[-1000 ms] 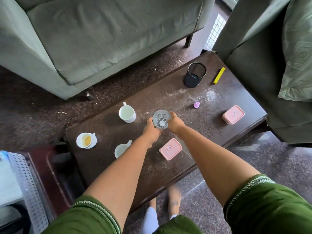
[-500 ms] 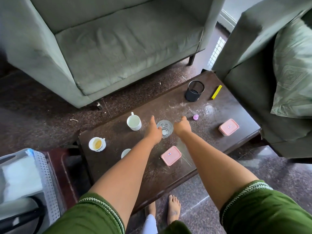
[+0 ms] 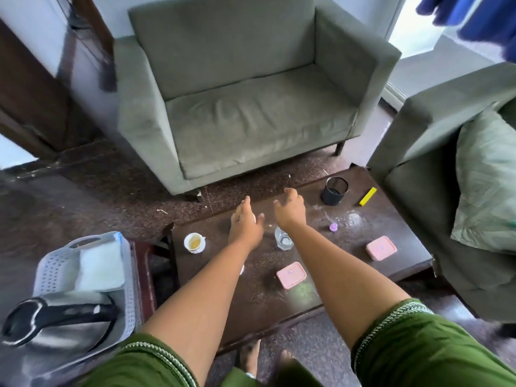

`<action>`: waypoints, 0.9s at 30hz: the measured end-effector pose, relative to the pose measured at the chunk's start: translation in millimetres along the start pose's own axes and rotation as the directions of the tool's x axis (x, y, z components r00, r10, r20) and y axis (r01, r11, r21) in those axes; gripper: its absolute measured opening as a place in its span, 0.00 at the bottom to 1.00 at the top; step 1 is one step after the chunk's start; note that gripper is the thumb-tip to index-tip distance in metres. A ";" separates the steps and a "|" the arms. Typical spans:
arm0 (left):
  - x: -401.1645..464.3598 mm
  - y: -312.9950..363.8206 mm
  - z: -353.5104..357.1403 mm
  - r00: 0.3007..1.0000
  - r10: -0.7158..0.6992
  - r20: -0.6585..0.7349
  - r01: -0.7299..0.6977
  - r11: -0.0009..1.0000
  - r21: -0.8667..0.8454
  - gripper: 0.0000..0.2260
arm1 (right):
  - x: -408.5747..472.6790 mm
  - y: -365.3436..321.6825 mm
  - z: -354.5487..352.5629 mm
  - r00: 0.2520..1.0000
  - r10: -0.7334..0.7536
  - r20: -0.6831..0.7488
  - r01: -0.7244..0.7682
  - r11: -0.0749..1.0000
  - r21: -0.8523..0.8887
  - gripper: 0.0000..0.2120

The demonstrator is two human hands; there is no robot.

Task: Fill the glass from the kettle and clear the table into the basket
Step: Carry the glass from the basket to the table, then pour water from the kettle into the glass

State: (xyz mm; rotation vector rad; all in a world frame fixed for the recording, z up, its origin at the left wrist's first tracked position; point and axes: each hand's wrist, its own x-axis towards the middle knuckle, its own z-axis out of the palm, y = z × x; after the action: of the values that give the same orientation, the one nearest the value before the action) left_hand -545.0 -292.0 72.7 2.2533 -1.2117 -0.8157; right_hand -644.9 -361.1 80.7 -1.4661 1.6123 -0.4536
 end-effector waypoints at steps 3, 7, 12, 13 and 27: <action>-18.2 -13.7 -28.2 0.995 -0.003 -0.097 0.005 1.000 0.028 0.29 | -19.0 -16.9 11.8 0.998 -0.062 0.008 0.062 0.998 -0.005 0.22; -43.8 -39.6 -69.5 0.969 -0.054 -0.240 0.069 0.996 0.054 0.29 | -47.5 -39.9 36.7 0.988 -0.143 0.059 0.146 0.988 -0.043 0.22; -80.3 -81.1 -114.1 0.928 -0.126 -0.351 0.154 0.987 0.053 0.29 | -83.8 -73.5 77.1 0.956 -0.248 0.156 0.269 0.955 -0.127 0.23; -87.6 -88.8 -121.9 0.917 -0.138 -0.374 0.171 0.984 0.057 0.29 | -90.7 -80.4 87.1 0.946 -0.269 0.179 0.295 0.946 -0.134 0.23; -170.8 -228.8 -210.9 0.711 -0.217 -0.669 0.317 0.948 0.028 0.15 | -192.4 -144.8 243.1 0.791 -0.413 0.452 0.504 0.858 -0.100 0.14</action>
State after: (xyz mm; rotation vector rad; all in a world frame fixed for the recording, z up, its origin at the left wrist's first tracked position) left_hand -342.1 -6.3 129.7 2.5357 -0.6177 0.0349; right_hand -382.1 -147.1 127.8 -1.9836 0.9730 -0.2084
